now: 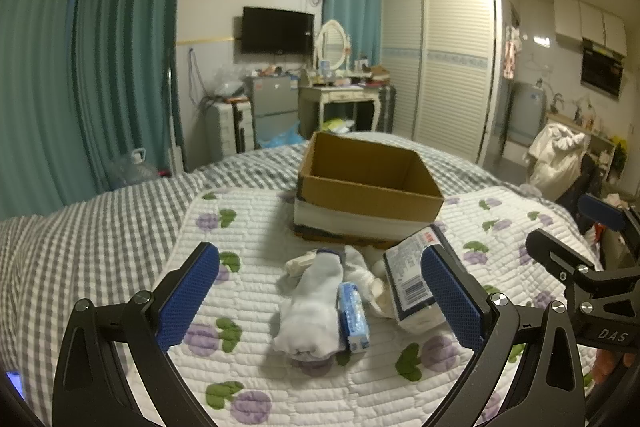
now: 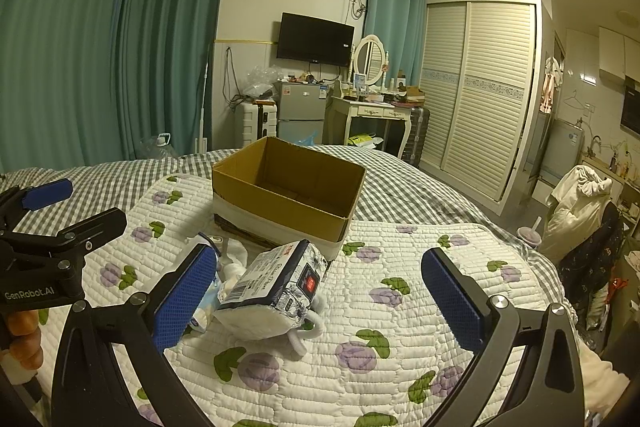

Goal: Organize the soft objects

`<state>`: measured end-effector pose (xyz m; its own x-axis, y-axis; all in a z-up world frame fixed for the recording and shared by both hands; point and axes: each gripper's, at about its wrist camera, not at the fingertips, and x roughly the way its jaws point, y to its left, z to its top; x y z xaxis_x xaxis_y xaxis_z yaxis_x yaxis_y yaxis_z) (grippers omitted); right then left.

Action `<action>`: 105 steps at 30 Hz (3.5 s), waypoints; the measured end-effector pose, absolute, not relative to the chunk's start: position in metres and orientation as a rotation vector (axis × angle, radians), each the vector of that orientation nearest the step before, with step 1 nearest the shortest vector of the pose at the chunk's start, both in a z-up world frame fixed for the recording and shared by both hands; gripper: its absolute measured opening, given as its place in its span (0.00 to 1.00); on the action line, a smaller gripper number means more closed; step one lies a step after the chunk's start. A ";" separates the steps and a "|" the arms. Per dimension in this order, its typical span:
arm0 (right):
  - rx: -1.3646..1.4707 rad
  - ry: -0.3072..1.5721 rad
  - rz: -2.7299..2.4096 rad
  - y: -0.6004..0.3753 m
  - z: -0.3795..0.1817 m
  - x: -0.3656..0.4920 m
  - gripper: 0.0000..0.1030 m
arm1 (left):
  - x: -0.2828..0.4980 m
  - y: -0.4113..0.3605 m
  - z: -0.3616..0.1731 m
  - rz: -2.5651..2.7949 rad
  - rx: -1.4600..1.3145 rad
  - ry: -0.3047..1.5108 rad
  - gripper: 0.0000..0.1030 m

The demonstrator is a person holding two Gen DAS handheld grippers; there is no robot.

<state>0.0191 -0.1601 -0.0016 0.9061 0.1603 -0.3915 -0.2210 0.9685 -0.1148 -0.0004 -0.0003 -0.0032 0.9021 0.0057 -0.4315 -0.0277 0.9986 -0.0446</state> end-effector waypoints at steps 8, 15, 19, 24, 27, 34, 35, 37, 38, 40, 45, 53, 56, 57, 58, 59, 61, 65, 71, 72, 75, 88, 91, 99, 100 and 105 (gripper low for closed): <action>-0.159 0.391 0.198 -0.160 -0.001 0.019 1.00 | -0.001 0.000 -0.004 0.016 -0.049 0.447 1.00; -0.159 0.391 0.199 -0.160 -0.001 0.019 1.00 | -0.001 0.000 -0.005 0.017 -0.051 0.447 1.00; -0.159 0.391 0.200 -0.159 -0.002 0.019 1.00 | 0.000 0.000 -0.004 0.017 -0.050 0.447 1.00; -0.161 0.389 0.203 -0.157 -0.004 0.018 1.00 | 0.000 0.000 -0.004 0.016 -0.049 0.447 1.00; -0.161 0.389 0.204 -0.156 -0.006 0.017 1.00 | -0.001 0.000 -0.004 0.015 -0.050 0.445 1.00; -0.159 0.381 0.209 -0.153 -0.004 0.012 1.00 | -0.007 0.002 0.002 0.011 -0.052 0.433 1.00; -0.161 0.375 0.211 -0.151 -0.004 0.009 1.00 | -0.009 0.002 0.003 0.011 -0.052 0.432 1.00; -0.167 0.367 0.214 -0.150 -0.001 0.005 1.00 | -0.014 0.002 0.004 0.003 -0.052 0.439 1.00; -0.171 0.365 0.217 -0.149 0.000 0.003 1.00 | -0.015 0.002 0.003 0.003 -0.050 0.445 1.00; -0.180 0.368 0.228 -0.147 -0.003 -0.001 1.00 | -0.016 0.002 -0.001 0.010 -0.044 0.461 1.00; -0.188 0.410 0.255 -0.142 -0.013 0.003 1.00 | -0.009 0.010 -0.028 0.033 -0.051 0.538 1.00; -0.285 0.577 0.281 -0.117 -0.076 0.039 1.00 | 0.026 0.025 -0.085 0.068 -0.089 0.703 0.98; -0.286 0.599 0.298 -0.111 -0.092 0.052 1.00 | 0.035 0.022 -0.098 0.062 -0.088 0.740 0.98; -0.285 0.603 0.301 -0.109 -0.095 0.055 1.00 | 0.039 0.020 -0.103 0.061 -0.082 0.753 0.98; -0.285 0.607 0.303 -0.107 -0.099 0.060 1.00 | 0.042 0.019 -0.106 0.060 -0.080 0.761 0.98; -0.287 0.610 0.303 -0.105 -0.102 0.065 1.00 | 0.045 0.019 -0.110 0.058 -0.078 0.769 0.96; -0.304 0.614 0.296 -0.102 -0.108 0.072 0.99 | 0.051 0.019 -0.119 0.054 -0.083 0.795 0.93; -0.292 0.626 0.302 -0.097 -0.115 0.085 0.90 | 0.063 0.019 -0.137 0.050 -0.074 0.842 0.92; -0.269 0.613 0.284 -0.104 -0.120 0.087 0.69 | 0.067 0.008 -0.142 0.000 -0.052 0.822 0.86; -0.260 0.612 0.287 -0.105 -0.120 0.087 0.66 | 0.068 0.006 -0.143 -0.012 -0.048 0.821 0.79; -0.221 0.603 0.295 -0.114 -0.115 0.084 0.62 | 0.065 -0.001 -0.143 -0.071 -0.063 0.830 0.59; -0.149 0.522 0.315 -0.139 -0.069 0.046 0.57 | 0.032 0.014 -0.100 -0.024 -0.071 0.766 0.48; -0.133 0.486 0.324 -0.148 -0.051 0.032 0.56 | 0.023 0.019 -0.079 -0.015 -0.082 0.720 0.48; -0.024 0.437 0.404 -0.173 0.001 0.025 0.56 | 0.019 0.011 -0.025 -0.028 -0.065 0.629 0.48; -0.015 0.430 0.415 -0.175 0.007 0.026 0.56 | 0.021 0.009 -0.019 -0.033 -0.058 0.617 0.48; 0.039 0.399 0.482 -0.185 0.043 0.050 0.56 | 0.041 -0.004 0.010 -0.064 -0.041 0.574 0.48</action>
<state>0.0497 -0.1855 0.0432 0.8104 0.4588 -0.3644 -0.4437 0.8868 0.1296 0.0413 -0.0042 0.0101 0.8378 -0.0721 -0.5413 0.0492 0.9972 -0.0565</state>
